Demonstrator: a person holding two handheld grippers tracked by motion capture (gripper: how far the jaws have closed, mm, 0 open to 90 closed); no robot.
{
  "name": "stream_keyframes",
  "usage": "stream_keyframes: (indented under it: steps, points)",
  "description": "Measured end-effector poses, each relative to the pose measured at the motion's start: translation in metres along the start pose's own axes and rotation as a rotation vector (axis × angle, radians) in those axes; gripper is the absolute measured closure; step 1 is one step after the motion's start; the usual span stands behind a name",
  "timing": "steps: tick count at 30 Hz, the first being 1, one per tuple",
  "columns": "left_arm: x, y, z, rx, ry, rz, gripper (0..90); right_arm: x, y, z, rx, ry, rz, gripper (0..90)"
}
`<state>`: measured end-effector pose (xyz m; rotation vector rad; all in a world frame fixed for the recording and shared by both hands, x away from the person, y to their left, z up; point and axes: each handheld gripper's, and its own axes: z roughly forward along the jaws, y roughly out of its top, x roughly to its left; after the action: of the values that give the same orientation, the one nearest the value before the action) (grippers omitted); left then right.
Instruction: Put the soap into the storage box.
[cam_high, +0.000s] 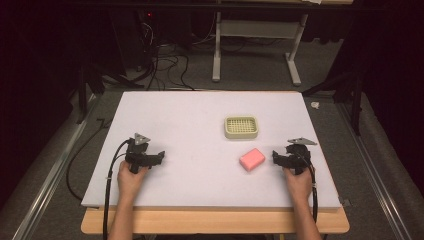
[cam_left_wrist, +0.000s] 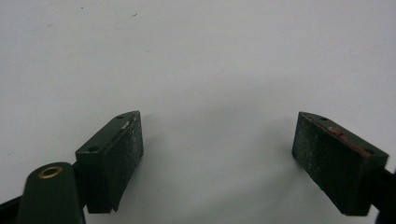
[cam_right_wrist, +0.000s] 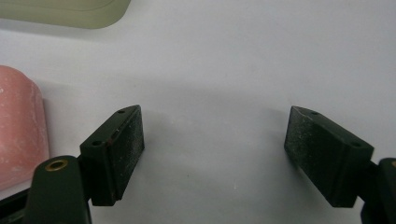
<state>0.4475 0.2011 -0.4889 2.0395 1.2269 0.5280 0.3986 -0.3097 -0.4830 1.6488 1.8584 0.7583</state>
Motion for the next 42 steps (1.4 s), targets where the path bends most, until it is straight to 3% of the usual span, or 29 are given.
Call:
stream_keyframes:
  steps: [42]
  points:
    - [0.0, 0.0001, 0.0, 0.0, 0.0, 0.001, 16.9, 0.0003, 0.001, -0.0043, -0.01, 0.01, -0.001, 19.5]
